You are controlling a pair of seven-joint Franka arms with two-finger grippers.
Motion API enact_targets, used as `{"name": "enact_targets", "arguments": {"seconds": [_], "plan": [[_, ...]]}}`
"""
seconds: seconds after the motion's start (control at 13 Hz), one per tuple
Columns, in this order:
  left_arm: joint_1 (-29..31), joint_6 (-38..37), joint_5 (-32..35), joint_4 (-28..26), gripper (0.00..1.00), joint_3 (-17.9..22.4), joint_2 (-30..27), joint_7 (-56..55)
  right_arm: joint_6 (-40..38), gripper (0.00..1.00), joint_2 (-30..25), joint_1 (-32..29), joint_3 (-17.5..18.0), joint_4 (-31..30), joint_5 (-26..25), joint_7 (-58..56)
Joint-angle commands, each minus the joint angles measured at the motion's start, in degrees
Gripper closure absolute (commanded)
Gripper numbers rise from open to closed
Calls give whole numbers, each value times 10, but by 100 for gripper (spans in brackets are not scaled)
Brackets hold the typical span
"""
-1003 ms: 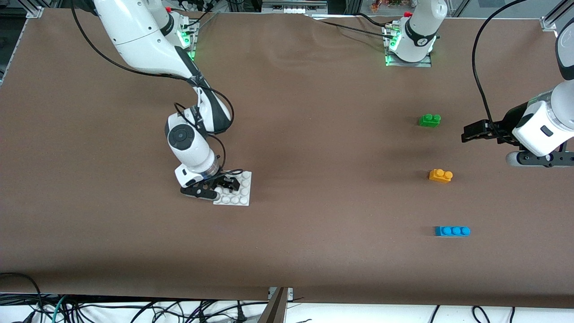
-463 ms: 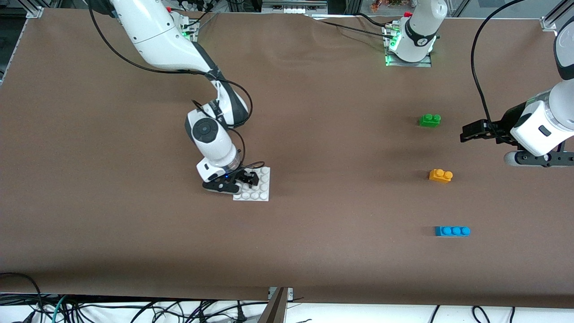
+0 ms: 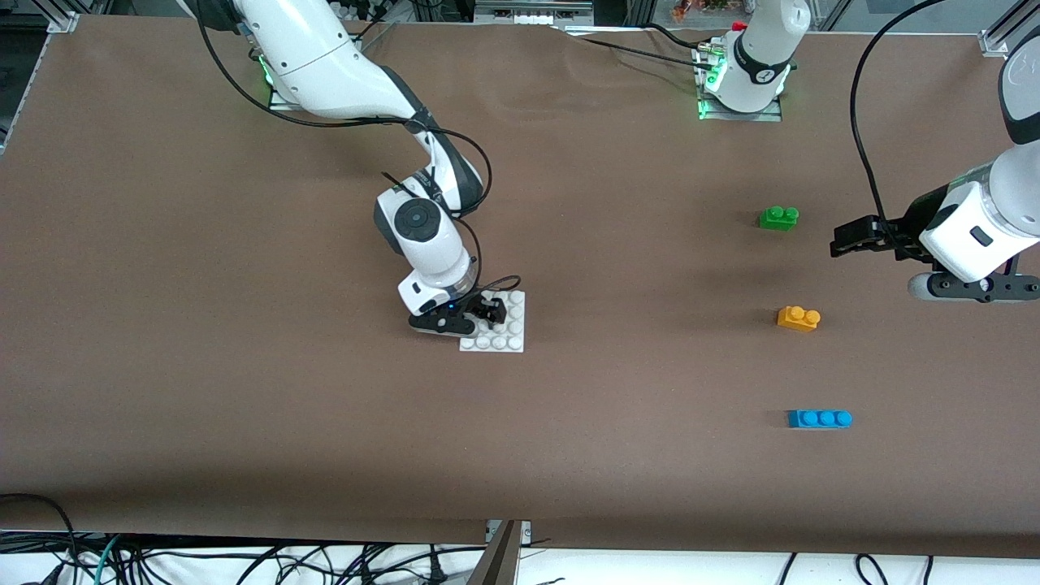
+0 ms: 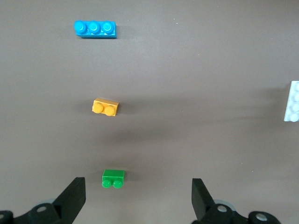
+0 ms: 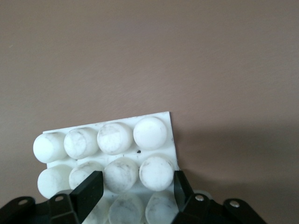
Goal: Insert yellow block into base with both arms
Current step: 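Push the white base plate with the right gripper toward the table middle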
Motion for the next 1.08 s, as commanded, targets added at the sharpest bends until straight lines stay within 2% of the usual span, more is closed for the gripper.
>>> {"name": "enact_targets", "arguments": {"seconds": [0.0,0.46,1.0], "plan": [[-2,0,8,-4,0,-1,-3,6,4,29,29,34,-2,23,-4,29],[6,2,9,-15,0,0,10,10,5,29,47,90,-6,39,-6,80],[7,3,10,-16,0,0,7,12,4,29,47,98,-6,60,-4,89]]}}
